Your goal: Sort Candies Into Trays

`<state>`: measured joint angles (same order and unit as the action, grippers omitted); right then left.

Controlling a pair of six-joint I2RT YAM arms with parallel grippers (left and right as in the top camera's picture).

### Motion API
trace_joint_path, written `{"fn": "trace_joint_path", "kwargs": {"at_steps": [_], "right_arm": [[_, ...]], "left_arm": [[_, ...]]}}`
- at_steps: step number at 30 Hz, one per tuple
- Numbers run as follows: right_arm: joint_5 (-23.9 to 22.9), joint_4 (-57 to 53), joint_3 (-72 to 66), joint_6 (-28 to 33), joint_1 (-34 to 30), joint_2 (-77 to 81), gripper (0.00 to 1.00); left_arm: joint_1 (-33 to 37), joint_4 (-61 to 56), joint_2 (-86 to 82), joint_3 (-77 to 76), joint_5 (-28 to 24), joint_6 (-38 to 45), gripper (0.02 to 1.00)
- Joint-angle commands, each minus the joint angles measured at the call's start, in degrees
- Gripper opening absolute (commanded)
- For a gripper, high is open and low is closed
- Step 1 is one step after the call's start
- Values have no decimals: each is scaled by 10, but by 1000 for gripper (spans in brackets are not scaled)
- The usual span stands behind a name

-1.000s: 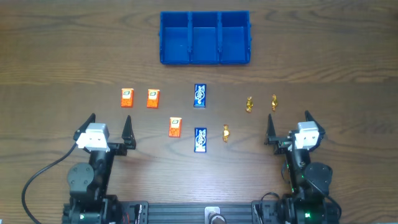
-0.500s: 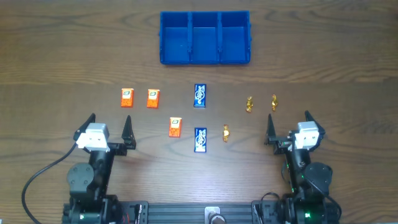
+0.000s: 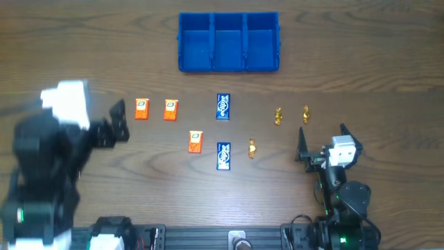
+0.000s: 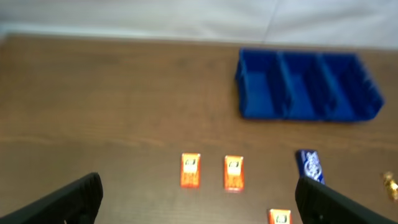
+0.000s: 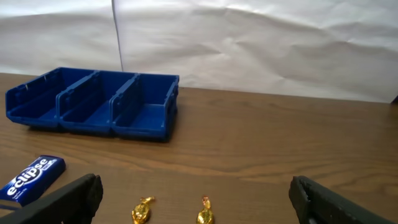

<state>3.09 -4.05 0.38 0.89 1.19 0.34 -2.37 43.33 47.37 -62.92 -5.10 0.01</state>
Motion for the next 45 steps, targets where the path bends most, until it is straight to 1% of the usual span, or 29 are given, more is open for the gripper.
{"fn": "trace_joint_path", "kwargs": {"at_steps": [1, 2, 6, 10, 16, 23, 35, 39, 45], "right_arm": [[0, -6, 1, 7, -3, -1, 998], [0, -6, 1, 7, -3, -1, 998], [0, -6, 1, 7, -3, -1, 998], [0, -6, 1, 7, -3, -1, 998], [0, -6, 1, 7, -3, -1, 998], [0, -6, 1, 7, -3, -1, 998], [0, -6, 1, 7, -3, -1, 998], [0, -6, 1, 7, -3, -1, 998], [0, -6, 1, 7, -3, -1, 998]], "left_arm": [[-3, 9, 165, -34, 9, 2, 998], [-3, 2, 225, -34, -1, 3, 998], [-7, -7, 329, -34, -11, 3, 998], [-7, -38, 424, -34, -56, 27, 998], [-7, -56, 512, -34, -57, 26, 998], [-4, -70, 562, -34, -41, 31, 998], [24, -85, 602, -33, -37, 30, 1000], [24, -97, 608, -33, -34, 30, 930], [24, -102, 613, -33, -20, 30, 890]]}}
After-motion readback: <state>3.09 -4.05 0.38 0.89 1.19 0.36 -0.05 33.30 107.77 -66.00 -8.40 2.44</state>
